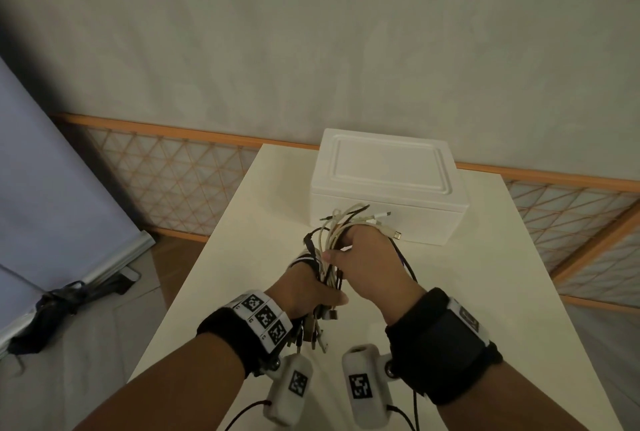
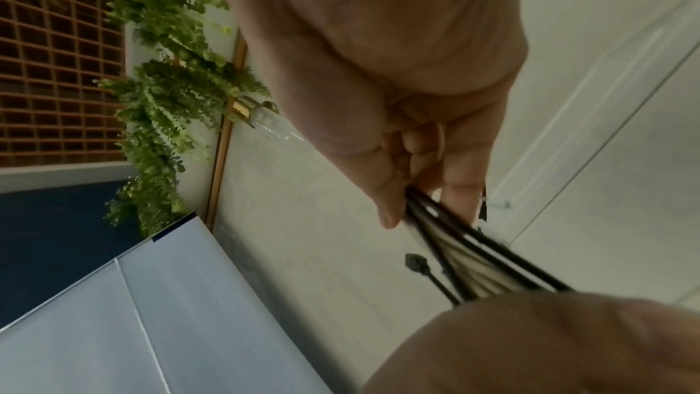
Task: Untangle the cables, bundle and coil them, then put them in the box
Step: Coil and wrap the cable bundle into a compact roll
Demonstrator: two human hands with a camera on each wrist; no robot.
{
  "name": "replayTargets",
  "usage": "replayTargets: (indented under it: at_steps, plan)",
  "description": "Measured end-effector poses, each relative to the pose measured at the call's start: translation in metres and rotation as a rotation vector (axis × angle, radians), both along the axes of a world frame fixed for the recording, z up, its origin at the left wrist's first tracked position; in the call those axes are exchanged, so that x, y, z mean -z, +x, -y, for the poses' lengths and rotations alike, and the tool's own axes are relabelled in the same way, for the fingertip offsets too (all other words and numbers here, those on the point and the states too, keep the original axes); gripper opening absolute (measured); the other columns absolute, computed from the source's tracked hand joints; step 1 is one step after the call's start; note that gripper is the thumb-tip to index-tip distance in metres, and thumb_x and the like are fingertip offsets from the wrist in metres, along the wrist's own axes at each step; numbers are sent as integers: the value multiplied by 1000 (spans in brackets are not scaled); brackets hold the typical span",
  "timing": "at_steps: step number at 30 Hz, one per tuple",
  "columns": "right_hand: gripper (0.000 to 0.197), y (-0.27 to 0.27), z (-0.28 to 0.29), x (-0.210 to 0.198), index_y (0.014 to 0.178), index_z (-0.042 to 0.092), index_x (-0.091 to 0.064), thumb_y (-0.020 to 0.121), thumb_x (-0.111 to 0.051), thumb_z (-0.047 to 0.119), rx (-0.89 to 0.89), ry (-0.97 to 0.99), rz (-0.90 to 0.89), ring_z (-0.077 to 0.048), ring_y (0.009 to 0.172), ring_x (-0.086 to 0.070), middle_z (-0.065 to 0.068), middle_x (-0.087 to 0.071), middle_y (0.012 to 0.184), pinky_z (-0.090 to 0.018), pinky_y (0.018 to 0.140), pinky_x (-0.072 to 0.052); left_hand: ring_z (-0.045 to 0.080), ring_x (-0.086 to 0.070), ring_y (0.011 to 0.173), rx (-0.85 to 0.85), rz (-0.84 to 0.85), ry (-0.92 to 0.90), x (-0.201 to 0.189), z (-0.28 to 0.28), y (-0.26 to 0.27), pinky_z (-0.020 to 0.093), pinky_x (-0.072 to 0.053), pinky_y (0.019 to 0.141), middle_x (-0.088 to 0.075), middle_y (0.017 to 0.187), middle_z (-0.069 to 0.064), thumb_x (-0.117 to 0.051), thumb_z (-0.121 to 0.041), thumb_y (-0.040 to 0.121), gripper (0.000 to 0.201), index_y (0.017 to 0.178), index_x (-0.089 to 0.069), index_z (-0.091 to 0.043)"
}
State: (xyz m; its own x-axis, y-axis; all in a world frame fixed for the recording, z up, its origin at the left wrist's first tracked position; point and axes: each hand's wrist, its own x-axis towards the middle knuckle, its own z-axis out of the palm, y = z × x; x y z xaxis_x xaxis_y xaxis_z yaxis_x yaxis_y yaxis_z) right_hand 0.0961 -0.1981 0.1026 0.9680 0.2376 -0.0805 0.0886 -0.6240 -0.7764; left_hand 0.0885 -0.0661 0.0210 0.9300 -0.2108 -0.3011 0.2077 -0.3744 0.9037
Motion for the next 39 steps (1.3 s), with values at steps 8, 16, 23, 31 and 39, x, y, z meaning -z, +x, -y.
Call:
replayTargets:
  at_steps: [8, 16, 23, 31, 39]
  plan:
    - [12, 6, 12, -5, 88, 7, -68, 78, -73, 10, -44, 191, -152, -32, 77, -69, -3, -70, 87, -51, 68, -58, 24, -69, 91, 69, -81, -167, -6, -2, -3, 46, -55, 89, -73, 88, 6, -84, -16, 55, 40, 93, -69, -11]
    - [16, 4, 15, -14, 92, 2, -65, 77, -73, 2, -104, 202, -209, -27, 77, -69, -6, -67, 82, -43, 62, -60, 28, -67, 101, 85, -100, -190, -8, -3, -4, 48, -53, 92, -72, 98, 12, -89, -26, 50, 59, 103, -67, -10]
    - [21, 9, 3, -4, 89, 6, -66, 73, -78, 10, 25, 375, -233, -36, 78, -69, -16, -69, 86, -56, 72, -56, 15, -67, 75, 129, -58, -204, -13, 5, -3, 31, -57, 73, -70, 79, 4, -88, -7, 56, 33, 83, -72, -18]
    - [18, 16, 1, -1, 93, -9, -63, 82, -69, 4, 76, 532, -283, -42, 83, -67, -26, -67, 91, -55, 71, -57, 15, -63, 64, 40, -8, -118, -12, 7, 1, 30, -55, 64, -67, 68, -1, -72, 7, 72, 29, 80, -67, -20]
    - [27, 20, 8, 9, 85, 1, -63, 63, -49, 8, -31, 339, -228, -43, 86, -64, -25, -64, 90, -57, 74, -56, 18, -69, 77, 5, -62, -109, -8, 5, 8, 33, -58, 70, -72, 91, 16, -76, 3, 70, 23, 92, -68, -1]
